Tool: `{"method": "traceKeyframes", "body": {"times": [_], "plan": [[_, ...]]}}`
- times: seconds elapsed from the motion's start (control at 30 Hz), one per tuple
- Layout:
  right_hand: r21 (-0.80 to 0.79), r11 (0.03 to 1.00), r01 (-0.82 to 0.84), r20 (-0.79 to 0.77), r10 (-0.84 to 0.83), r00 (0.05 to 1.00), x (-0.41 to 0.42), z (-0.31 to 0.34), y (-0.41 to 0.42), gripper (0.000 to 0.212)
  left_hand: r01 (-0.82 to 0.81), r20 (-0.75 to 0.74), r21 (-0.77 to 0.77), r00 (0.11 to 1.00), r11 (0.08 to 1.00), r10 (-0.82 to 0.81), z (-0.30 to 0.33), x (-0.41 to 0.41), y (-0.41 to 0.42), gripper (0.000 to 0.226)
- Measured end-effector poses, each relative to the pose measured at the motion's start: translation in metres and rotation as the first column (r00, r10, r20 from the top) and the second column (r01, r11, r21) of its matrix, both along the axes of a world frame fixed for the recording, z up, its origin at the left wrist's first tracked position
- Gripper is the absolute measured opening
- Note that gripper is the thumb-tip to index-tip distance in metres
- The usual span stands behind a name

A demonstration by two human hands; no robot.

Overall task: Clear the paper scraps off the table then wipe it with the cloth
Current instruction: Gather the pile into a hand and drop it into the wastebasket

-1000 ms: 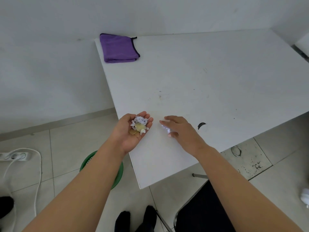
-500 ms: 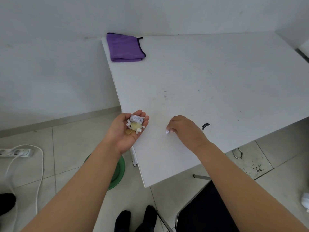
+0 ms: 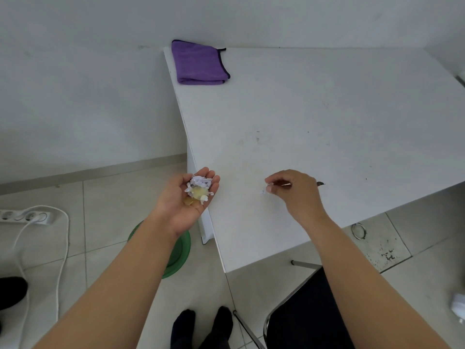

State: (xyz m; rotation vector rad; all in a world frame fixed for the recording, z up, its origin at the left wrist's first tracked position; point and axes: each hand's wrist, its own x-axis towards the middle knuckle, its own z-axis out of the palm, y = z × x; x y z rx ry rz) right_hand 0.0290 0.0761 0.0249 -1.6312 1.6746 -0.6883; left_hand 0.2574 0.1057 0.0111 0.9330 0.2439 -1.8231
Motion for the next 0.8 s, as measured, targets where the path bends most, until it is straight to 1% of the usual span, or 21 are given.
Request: {"method": "traceKeyframes", "body": {"times": [0.1, 0.2, 0.27, 0.33, 0.37, 0.4, 0.43, 0.47, 0.5, 0.53, 0.57, 0.6, 0.63, 0.67, 0.73, 0.8], "plan": [[-0.031, 0.987, -0.159, -0.194, 0.150, 0.970, 0.008, -0.008, 0.004, 0.020, 0.005, -0.011, 0.003, 1.000, 1.000, -0.005, 0.003, -0.007, 0.004, 0.032], [-0.046, 0.956, -0.291, -0.419, 0.246, 0.874, 0.013, -0.014, 0.007, 0.023, 0.013, -0.014, 0.009, 1.000, 1.000, -0.013, 0.004, -0.011, 0.006, 0.032], [-0.036, 0.942, -0.335, -0.496, 0.274, 0.824, 0.016, -0.017, 0.009, 0.025, 0.016, -0.009, 0.007, 1.000, 1.000, -0.016, 0.004, -0.012, 0.006, 0.032], [-0.040, 0.947, -0.318, -0.511, 0.254, 0.821, 0.017, -0.019, 0.011, 0.027, 0.012, -0.010, 0.007, 1.000, 1.000, -0.012, 0.003, -0.013, 0.008, 0.032], [-0.063, 0.963, -0.262, -0.476, 0.202, 0.856, 0.017, -0.020, 0.011, 0.027, 0.009, -0.012, 0.007, 1.000, 1.000, -0.009, 0.002, -0.014, 0.008, 0.032], [-0.089, 0.984, -0.155, -0.397, 0.107, 0.911, 0.017, -0.020, 0.012, 0.026, 0.005, -0.017, 0.005, 1.000, 1.000, -0.005, 0.002, -0.014, 0.009, 0.032], [-0.099, 0.995, -0.006, -0.278, -0.022, 0.960, 0.016, -0.019, 0.012, 0.025, 0.000, -0.023, 0.003, 1.000, 1.000, 0.001, 0.002, -0.014, 0.009, 0.032], [-0.069, 0.985, 0.160, -0.142, -0.168, 0.975, 0.014, -0.018, 0.011, 0.022, -0.008, -0.030, 0.002, 1.000, 1.000, 0.008, 0.002, -0.015, 0.009, 0.032], [0.001, 0.950, 0.313, 0.014, -0.313, 0.950, 0.011, -0.017, 0.011, 0.020, -0.016, -0.035, 0.002, 0.999, 1.000, 0.016, 0.002, -0.015, 0.008, 0.033], [0.107, 0.896, 0.430, 0.196, -0.443, 0.875, 0.007, -0.016, 0.011, 0.018, -0.024, -0.042, 0.002, 0.999, 1.000, 0.024, 0.003, -0.015, 0.007, 0.034], [0.224, 0.837, 0.498, 0.367, -0.546, 0.753, 0.002, -0.014, 0.012, 0.016, -0.032, -0.049, 0.001, 0.998, 0.999, 0.032, 0.003, -0.016, 0.006, 0.036], [0.318, 0.790, 0.525, 0.493, -0.610, 0.620, -0.002, -0.011, 0.014, 0.015, -0.036, -0.057, -0.004, 0.998, 0.999, 0.036, 0.003, -0.016, 0.006, 0.039], [0.378, 0.761, 0.528, 0.574, -0.640, 0.511, -0.007, -0.009, 0.017, 0.015, -0.038, -0.061, -0.008, 0.997, 0.999, 0.037, 0.003, -0.017, 0.006, 0.042], [0.414, 0.746, 0.521, 0.620, -0.650, 0.439, -0.011, -0.006, 0.019, 0.014, -0.038, -0.062, -0.012, 0.997, 0.999, 0.037, 0.004, -0.018, 0.006, 0.044], [0.445, 0.740, 0.504, 0.667, -0.649, 0.365, -0.014, -0.003, 0.024, 0.014, -0.042, -0.065, -0.018, 0.997, 0.999, 0.041, 0.005, -0.020, 0.005, 0.046], [0.467, 0.742, 0.481, 0.691, -0.645, 0.325, -0.011, 0.001, 0.028, 0.015, -0.054, -0.072, -0.012, 0.996, 0.998, 0.053, 0.006, -0.021, 0.006, 0.044]]}}
